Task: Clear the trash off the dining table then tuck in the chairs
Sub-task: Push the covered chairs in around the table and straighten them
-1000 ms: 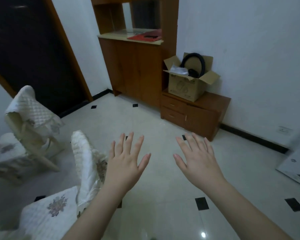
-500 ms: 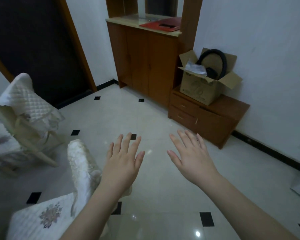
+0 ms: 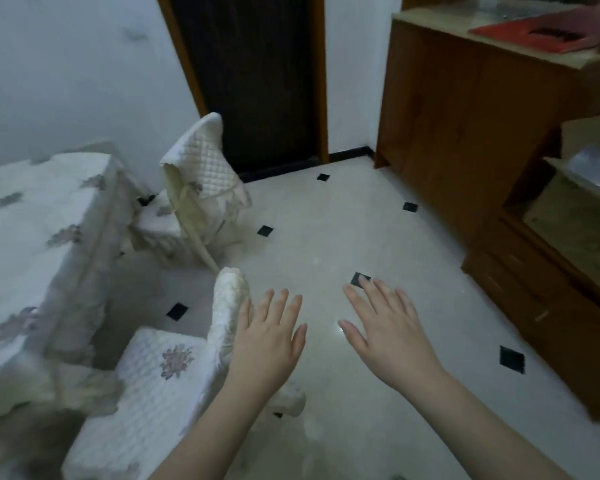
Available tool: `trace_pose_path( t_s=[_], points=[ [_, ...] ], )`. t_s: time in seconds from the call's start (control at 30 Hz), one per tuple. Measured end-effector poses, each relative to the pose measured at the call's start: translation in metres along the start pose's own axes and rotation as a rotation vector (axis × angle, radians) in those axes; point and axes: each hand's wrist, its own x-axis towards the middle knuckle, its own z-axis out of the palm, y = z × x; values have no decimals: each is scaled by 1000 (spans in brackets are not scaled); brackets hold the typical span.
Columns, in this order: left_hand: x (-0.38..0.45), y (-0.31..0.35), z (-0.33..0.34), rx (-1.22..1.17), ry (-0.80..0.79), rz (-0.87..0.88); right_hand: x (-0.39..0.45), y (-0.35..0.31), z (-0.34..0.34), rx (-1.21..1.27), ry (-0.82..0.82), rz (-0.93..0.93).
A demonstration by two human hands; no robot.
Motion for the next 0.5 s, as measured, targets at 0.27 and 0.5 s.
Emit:
trace_pose_path(
  t_s=[0.27, 0.5],
  points=[
    [-4, -1, 0, 80, 66, -303, 73, -1, 13, 93, -24, -315],
    [-37, -38, 18, 93, 75, -607, 115, -65, 42, 97, -118, -617]
  ],
)
